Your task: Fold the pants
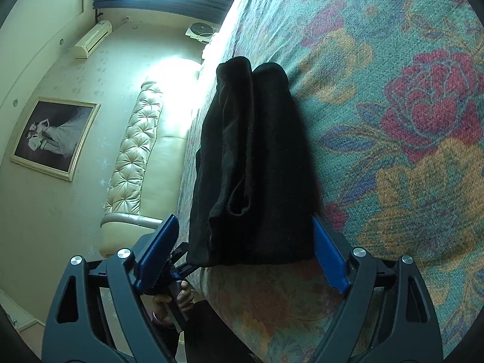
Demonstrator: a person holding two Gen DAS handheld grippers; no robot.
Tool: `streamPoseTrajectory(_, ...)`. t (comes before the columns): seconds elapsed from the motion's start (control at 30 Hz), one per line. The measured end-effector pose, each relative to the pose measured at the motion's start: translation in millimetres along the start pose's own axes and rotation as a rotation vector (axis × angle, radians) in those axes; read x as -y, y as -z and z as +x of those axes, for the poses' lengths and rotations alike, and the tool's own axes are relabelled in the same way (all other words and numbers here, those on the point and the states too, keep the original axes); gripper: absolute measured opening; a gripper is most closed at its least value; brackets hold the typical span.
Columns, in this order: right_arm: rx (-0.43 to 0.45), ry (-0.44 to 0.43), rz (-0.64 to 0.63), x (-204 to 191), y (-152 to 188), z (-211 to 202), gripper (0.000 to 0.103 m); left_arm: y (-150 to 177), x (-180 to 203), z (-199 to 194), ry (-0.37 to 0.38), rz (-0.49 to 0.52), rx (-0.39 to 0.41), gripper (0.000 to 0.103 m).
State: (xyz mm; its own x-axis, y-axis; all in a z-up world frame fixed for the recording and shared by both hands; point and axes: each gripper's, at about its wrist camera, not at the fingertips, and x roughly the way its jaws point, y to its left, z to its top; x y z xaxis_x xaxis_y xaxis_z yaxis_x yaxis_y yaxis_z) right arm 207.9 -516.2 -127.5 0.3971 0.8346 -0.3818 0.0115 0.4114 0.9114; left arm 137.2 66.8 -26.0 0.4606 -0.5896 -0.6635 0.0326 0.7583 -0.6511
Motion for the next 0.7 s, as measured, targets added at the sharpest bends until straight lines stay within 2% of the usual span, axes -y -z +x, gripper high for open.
streamPoseTrajectory(0.07, -0.002, 0.018, -0.012, -2.0, 1.7, 2.4, 0.086, 2.1, 0.7, 2.1, -0.004, -0.008, 0.010, 0.083)
streamPoseTrajectory(0.17, -0.010, 0.037, -0.023, -4.1, 3.2, 5.3, 0.085, 4.1, 1.9, 3.8, 0.037, -0.045, 0.014, 0.083)
streamPoseTrajectory(0.2, -0.016, 0.045, -0.028, -4.7, 3.5, 6.4, 0.082, 4.6, 3.9, 5.3, 0.045, -0.048, 0.012, 0.083)
streamPoseTrajectory(0.23, -0.021, 0.064, -0.037, -7.0, 4.6, 8.4, 0.071, 5.9, 6.5, 6.5, 0.046, -0.046, 0.012, 0.083)
streamPoseTrajectory(0.33, -0.017, 0.108, -0.032, -0.4, 8.0, 7.2, 0.051, 9.9, 10.8, 10.3, 0.043, -0.032, 0.015, 0.083)
streamPoseTrajectory(0.43, -0.014, 0.084, -0.017, 7.4, 9.3, 3.6, 0.045, 14.1, 13.1, 9.0, 0.058, -0.038, 0.032, 0.082)
streamPoseTrajectory(0.47, -0.013, 0.084, -0.018, 7.5, 9.9, 3.8, 0.045, 15.1, 13.4, 9.1, 0.059, -0.044, 0.034, 0.079)
streamPoseTrajectory(0.5, -0.012, 0.086, -0.020, 7.6, 9.7, 3.3, 0.043, 16.7, 13.7, 10.4, 0.057, -0.048, 0.027, 0.065)
streamPoseTrajectory(0.7, -0.007, 0.061, -0.013, 12.0, 9.8, 0.4, 0.037, 17.0, 9.0, 9.0, 0.041, -0.067, 0.029, 0.049)
